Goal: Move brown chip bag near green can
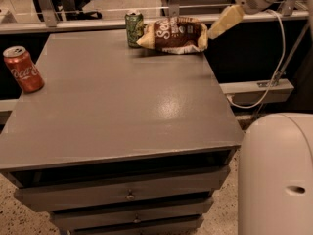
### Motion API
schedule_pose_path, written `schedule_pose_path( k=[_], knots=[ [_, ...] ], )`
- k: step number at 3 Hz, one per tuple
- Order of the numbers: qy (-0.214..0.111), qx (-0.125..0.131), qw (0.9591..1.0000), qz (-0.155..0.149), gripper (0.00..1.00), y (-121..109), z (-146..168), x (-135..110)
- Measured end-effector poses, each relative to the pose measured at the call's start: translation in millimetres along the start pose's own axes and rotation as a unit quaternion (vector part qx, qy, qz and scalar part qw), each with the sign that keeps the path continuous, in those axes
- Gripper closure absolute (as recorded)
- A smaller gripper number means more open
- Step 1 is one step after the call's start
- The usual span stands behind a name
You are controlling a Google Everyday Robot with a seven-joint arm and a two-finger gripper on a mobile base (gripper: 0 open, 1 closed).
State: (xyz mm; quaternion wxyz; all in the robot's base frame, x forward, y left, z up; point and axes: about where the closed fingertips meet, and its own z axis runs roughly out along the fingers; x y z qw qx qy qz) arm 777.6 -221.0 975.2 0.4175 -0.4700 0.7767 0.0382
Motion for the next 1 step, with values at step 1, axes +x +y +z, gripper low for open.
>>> schedule_pose_path(
  k=[1],
  knots=[
    [0.000,0.000,1.0000,0.001,0.00,-0.9,-1.5,4.8]
  ],
)
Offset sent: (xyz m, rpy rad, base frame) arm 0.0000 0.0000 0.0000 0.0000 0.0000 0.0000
